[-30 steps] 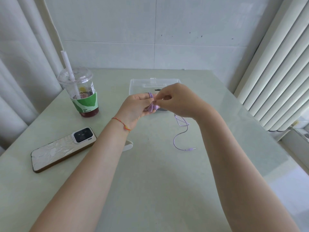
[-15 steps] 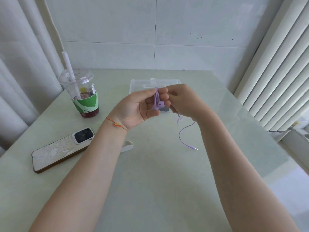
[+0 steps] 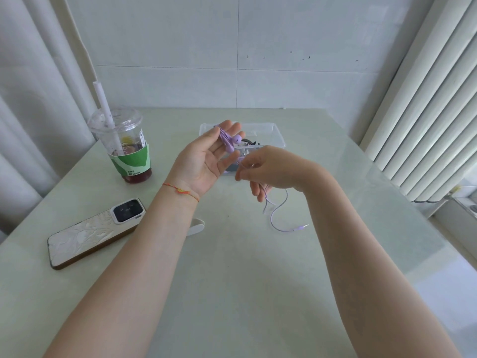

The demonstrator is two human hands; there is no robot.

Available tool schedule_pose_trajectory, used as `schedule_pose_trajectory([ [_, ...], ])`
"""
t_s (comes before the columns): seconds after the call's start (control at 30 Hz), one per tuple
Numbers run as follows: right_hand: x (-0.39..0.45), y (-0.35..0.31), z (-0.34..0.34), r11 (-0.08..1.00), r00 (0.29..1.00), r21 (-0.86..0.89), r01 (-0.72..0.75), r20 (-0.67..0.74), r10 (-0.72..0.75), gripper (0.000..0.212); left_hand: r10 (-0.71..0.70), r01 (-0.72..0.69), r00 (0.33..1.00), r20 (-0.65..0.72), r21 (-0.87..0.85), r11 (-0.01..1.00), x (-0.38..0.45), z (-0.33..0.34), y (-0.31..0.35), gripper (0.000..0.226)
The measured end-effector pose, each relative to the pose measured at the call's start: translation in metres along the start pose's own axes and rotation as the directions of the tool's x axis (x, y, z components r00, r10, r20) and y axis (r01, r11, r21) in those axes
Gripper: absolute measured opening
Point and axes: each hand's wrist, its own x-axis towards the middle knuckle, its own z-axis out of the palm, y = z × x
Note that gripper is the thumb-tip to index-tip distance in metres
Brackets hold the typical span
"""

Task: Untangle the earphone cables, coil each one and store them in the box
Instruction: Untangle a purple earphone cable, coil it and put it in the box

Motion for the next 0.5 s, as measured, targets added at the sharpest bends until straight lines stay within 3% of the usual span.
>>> schedule_pose_trajectory([
  [0.13, -0.001, 0.002, -0.001, 0.997, 0.994, -0.056, -0.057, 0.085, 0.062, 0.016, 0.136, -0.135, 0.983, -0.124, 0.020, 0.991, 0.007, -0.010, 0.001, 0.022],
  [0.2, -0.002, 0.005, -0.004, 0.993, 0.996, -0.096, -0.074, 0.034, 0.077, 0.016, 0.238, -0.187, 0.942, -0.237, 0.216, 0.958, 0.013, -0.019, 0.000, 0.022],
  [0.3, -0.002, 0.009, -0.009, 0.987, 0.995, -0.127, -0.094, -0.029, 0.091, 0.018, 0.384, -0.161, 0.858, -0.339, 0.534, 0.830, 0.020, -0.031, -0.010, 0.022],
  [0.4, -0.002, 0.011, -0.011, 0.992, 0.995, -0.081, -0.095, -0.052, 0.091, 0.017, 0.494, -0.134, 0.830, -0.259, 0.767, 0.627, 0.022, -0.036, -0.016, 0.021],
  [0.5, -0.004, 0.013, -0.015, 0.997, 0.989, 0.027, -0.071, -0.130, 0.074, 0.018, 0.524, -0.138, 0.839, -0.146, 0.874, 0.466, 0.020, -0.034, -0.011, 0.022],
])
